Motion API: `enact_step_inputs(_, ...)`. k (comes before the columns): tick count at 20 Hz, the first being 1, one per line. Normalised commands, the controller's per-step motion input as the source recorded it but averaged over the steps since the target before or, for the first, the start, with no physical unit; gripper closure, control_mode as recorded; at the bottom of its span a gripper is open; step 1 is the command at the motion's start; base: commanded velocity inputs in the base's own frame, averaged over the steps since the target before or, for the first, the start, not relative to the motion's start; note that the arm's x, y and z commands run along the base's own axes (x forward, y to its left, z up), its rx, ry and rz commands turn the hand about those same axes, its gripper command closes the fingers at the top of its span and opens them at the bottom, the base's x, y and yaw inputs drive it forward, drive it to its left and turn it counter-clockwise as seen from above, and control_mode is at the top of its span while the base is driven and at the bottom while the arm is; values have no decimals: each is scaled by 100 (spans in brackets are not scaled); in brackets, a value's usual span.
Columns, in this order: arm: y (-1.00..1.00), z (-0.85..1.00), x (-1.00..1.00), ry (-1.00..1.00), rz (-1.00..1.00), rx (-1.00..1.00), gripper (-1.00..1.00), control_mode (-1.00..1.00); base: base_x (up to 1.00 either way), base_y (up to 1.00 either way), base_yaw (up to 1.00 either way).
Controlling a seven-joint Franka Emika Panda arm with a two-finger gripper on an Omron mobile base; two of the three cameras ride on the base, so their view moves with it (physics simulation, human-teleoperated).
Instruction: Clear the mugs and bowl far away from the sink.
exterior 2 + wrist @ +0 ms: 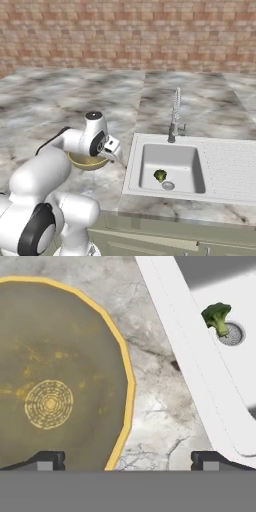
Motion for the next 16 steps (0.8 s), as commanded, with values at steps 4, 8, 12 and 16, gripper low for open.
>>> enact_step_inputs(4, 0, -27, 20, 0, -2, 2, -100, -100, 0, 0, 0)
enact_step_inputs(8, 0, -24, 19, 0, 0, 3, -100, -100, 0, 0, 0)
enact_step_inputs(12, 0, -24, 19, 0, -1, 3, -100, -100, 0, 0, 0)
enact_step_inputs(16, 0, -26, 18, 0, -1, 3, -100, -100, 0, 0, 0)
